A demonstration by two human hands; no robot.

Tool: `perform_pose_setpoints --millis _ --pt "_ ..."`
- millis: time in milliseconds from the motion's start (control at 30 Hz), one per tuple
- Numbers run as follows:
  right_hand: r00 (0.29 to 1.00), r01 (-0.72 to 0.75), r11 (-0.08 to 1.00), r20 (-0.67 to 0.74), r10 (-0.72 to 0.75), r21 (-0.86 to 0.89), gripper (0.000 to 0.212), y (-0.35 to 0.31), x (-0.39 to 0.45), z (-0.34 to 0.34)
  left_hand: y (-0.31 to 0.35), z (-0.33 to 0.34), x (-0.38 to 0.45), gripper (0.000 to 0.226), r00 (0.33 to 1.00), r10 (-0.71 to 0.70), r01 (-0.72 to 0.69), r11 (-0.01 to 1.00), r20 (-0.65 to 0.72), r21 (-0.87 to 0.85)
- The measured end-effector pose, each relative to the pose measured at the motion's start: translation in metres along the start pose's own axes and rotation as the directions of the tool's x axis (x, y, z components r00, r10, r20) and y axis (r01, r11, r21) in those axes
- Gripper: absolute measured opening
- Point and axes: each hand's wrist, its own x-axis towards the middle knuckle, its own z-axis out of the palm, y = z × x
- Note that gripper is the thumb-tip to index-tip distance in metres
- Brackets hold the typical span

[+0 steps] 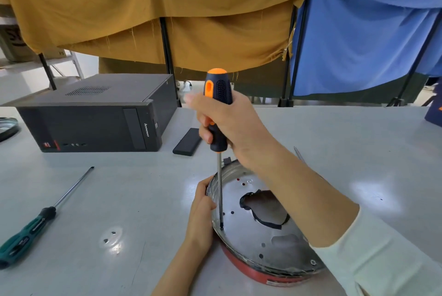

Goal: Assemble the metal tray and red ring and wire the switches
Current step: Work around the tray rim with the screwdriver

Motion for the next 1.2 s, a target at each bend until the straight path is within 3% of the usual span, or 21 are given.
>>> perform_pose_setpoints --millis 67,133,200,267,367,433,500,567,600,667,767,867,967,1033,1100,1133,1200 --pt "0.951 -0.082 0.992 0.306 0.05 0.094 0.013 -0.006 0.005 -0.009 0.0 0.001 0.001 0.044 1.0 -0.013 0.013 1.0 -0.012 -0.004" --pt "0.853 -0.176 0.969 0.517 0.064 0.171 0.009 -0.009 0.01 -0.017 -0.001 0.001 0.002 0.044 0.999 -0.027 0.027 1.0 -0.017 -0.003" --pt "0.779 -0.238 0.946 0.625 0.051 0.22 0.012 -0.011 0.012 -0.019 -0.001 0.0 0.001 0.04 0.999 -0.032 0.032 0.999 -0.016 -0.005" --pt "0.76 -0.261 0.935 0.648 0.046 0.239 0.017 -0.011 0.011 -0.016 0.0 0.0 0.0 0.039 1.0 -0.027 0.027 1.0 -0.003 -0.012" --pt "0.882 -0.172 0.958 0.468 0.047 0.23 0.025 -0.005 0.01 -0.007 0.002 0.0 -0.002 0.048 1.0 -0.001 0.001 1.0 0.016 -0.012" --pt "0.984 -0.071 0.977 0.173 0.035 0.202 0.03 0.001 0.006 0.0 0.002 0.0 -0.002 0.049 1.0 0.017 -0.017 1.0 0.021 -0.003" --pt "0.991 0.025 0.993 -0.13 -0.01 0.113 0.028 0.006 0.001 0.005 0.001 0.0 -0.001 0.051 0.999 0.025 -0.025 1.0 0.024 0.001" --pt "0.966 0.059 0.998 -0.252 -0.059 -0.008 0.025 0.008 -0.001 0.006 0.0 0.0 0.0 0.05 1.0 0.022 -0.022 1.0 0.021 -0.001" --pt "0.972 0.056 0.998 -0.225 -0.063 -0.04 0.025 0.007 -0.001 0.005 0.0 -0.001 0.0 0.049 1.0 0.015 -0.015 1.0 0.018 -0.001" --pt "1.0 0.019 1.0 0.019 -0.018 -0.007 0.025 0.0 0.002 -0.001 0.0 -0.001 0.001 0.045 1.0 -0.001 0.001 1.0 0.009 0.002" --pt "0.893 -0.109 0.988 0.447 0.049 0.11 0.016 -0.011 0.006 -0.012 -0.002 -0.001 0.002 0.041 1.0 -0.009 0.009 1.0 -0.002 0.015" --pt "0.845 -0.129 0.979 0.534 0.024 0.16 0.026 -0.013 0.004 -0.012 -0.002 -0.001 0.002 0.039 1.0 -0.013 0.013 1.0 -0.008 0.019" --pt "0.933 -0.097 0.984 0.357 0.037 0.15 0.035 -0.007 0.001 -0.002 -0.003 -0.001 0.0 0.038 1.0 0.001 -0.001 1.0 -0.009 0.014" --pt "0.997 -0.015 0.993 0.074 0.006 0.12 0.032 0.0 -0.002 0.008 -0.003 -0.001 0.001 0.036 1.0 0.002 -0.002 1.0 -0.009 0.017" --pt "0.964 0.081 0.997 -0.255 -0.076 0.008 0.029 0.007 -0.005 0.015 -0.004 -0.002 0.003 0.036 1.0 0.004 -0.004 0.999 -0.002 0.034" --pt "0.931 0.101 0.994 -0.348 -0.111 -0.045 0.03 0.008 -0.007 0.016 -0.004 -0.002 0.003 0.039 1.0 0.001 -0.001 0.999 -0.001 0.041" --pt "0.932 0.09 0.993 -0.345 -0.111 -0.076 0.029 0.007 -0.008 0.013 -0.003 -0.002 0.002 0.038 1.0 0.001 -0.002 0.999 0.003 0.048"
